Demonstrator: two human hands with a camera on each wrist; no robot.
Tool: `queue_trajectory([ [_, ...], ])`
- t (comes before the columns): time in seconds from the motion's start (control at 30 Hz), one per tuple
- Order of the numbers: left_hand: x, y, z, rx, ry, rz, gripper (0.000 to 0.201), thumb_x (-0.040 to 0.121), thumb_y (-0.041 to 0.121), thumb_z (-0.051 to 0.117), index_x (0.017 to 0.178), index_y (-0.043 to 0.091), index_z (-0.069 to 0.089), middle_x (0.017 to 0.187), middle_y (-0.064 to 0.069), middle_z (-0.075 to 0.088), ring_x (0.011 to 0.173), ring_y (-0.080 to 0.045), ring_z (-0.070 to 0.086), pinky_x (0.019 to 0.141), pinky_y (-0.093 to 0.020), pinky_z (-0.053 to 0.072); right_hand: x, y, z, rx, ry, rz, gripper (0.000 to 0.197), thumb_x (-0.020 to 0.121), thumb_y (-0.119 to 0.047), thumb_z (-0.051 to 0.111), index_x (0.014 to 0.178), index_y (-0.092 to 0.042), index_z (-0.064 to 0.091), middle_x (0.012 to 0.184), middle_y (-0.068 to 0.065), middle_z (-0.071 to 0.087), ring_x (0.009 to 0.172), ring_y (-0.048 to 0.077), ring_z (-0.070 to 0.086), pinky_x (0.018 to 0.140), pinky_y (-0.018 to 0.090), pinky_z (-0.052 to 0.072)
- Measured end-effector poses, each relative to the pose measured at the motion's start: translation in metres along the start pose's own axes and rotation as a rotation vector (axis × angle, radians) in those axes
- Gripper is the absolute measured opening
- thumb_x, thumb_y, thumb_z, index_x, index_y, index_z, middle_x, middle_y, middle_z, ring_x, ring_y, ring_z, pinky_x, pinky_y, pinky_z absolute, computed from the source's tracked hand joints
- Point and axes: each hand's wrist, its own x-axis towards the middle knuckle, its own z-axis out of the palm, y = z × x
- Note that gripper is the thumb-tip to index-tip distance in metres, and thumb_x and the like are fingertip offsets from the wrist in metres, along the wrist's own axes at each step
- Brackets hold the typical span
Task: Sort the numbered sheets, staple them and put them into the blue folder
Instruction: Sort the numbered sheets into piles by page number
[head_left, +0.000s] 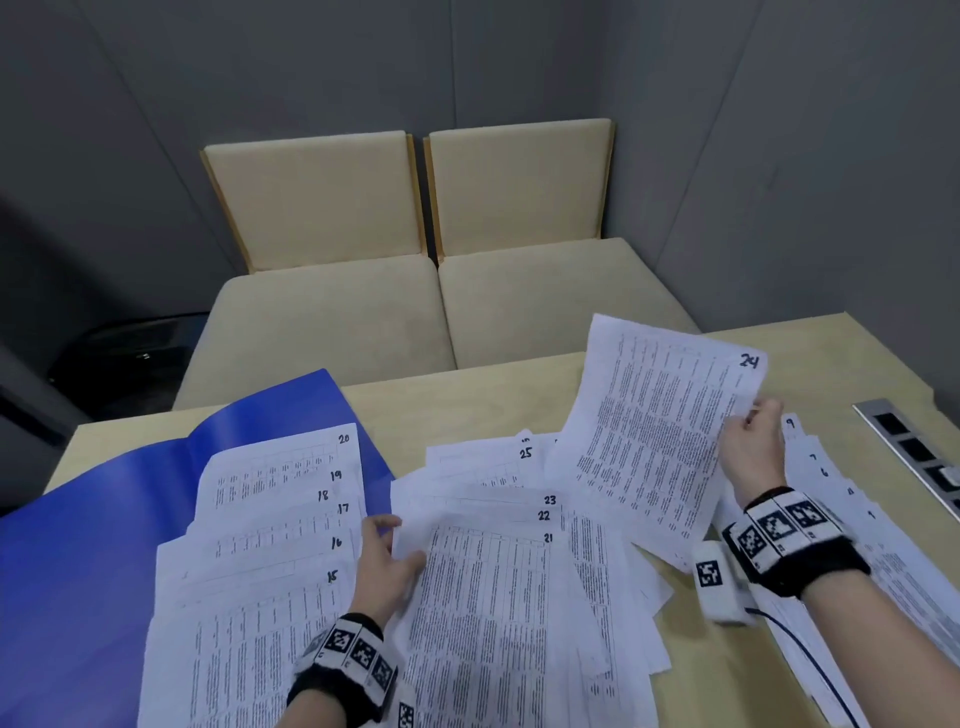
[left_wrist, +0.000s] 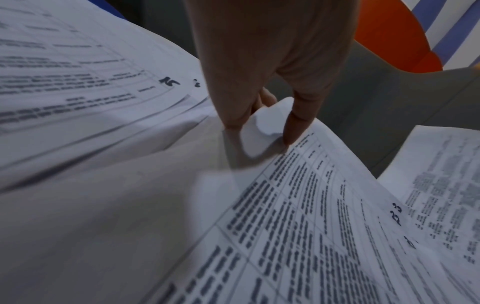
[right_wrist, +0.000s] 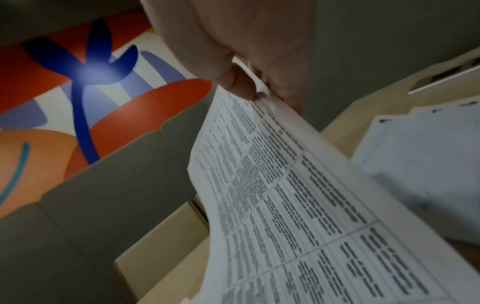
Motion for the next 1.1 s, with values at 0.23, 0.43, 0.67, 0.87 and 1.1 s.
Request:
queue_trajectory([
  [0.23, 0.001, 0.003, 0.001, 0.019, -0.069, 0.025, 0.045, 0.078, -0.005, 0.063, 0.118, 0.011, 0.051, 0.110, -0.012, 0.065, 0.099, -0.029, 0.063, 0.086, -0.039, 0.052, -0.012, 0.000, 0.011, -0.013, 0.087, -0.033, 0.036, 0.099, -0.018, 0.043, 0.130, 0.002, 0.044, 0.131, 0.020, 0.045, 0.116, 0.032, 0.048, 0.097, 0.036, 0.040],
  [0.43, -0.004, 0.014, 0.002, -0.126, -0.101, -0.023, 0.036, 0.058, 0.006, 0.057, 0.093, 0.002, 0.063, 0.084, -0.012, 0.066, 0.077, -0.024, 0.061, 0.065, -0.027, 0.051, -0.004, -0.036, 0.002, 0.584, 0.129, -0.057, 0.012, 0.099, -0.008, 0.044, 0.101, -0.018, 0.052, 0.095, -0.008, 0.054, 0.085, 0.003, 0.054, 0.084, 0.021, 0.042],
  [0.67, 0.000, 0.012, -0.003, -0.164, -0.165, -0.047, 0.044, 0.059, 0.008, 0.058, 0.102, -0.001, 0.063, 0.092, -0.013, 0.069, 0.086, -0.022, 0.065, 0.074, -0.029, 0.051, -0.005, -0.049, 0.027, 0.718, -0.105, 0.124, 0.033, 0.097, -0.001, 0.042, 0.129, -0.011, 0.045, 0.123, 0.010, 0.055, 0.114, 0.027, 0.056, 0.101, 0.045, 0.044],
  [0.87, 0.002, 0.010, -0.004, -0.183, -0.152, -0.036, 0.039, 0.058, 0.007, 0.058, 0.095, -0.001, 0.065, 0.084, -0.011, 0.070, 0.080, -0.021, 0.065, 0.074, -0.032, 0.054, -0.017, -0.005, 0.075, 0.499, -0.344, 0.293, 0.036, 0.095, -0.005, 0.049, 0.131, -0.007, 0.050, 0.130, 0.010, 0.057, 0.116, 0.030, 0.057, 0.099, 0.051, 0.045],
  [1.1, -0.001, 0.014, 0.000, -0.216, -0.138, -0.053, 0.021, 0.057, 0.006, 0.058, 0.078, 0.005, 0.061, 0.069, -0.004, 0.064, 0.067, -0.016, 0.060, 0.063, -0.026, 0.050, -0.061, 0.048, 0.108, 0.035, -0.757, 0.458, 0.029, 0.089, 0.000, 0.044, 0.112, -0.001, 0.062, 0.111, 0.020, 0.067, 0.097, 0.031, 0.064, 0.092, 0.049, 0.050],
])
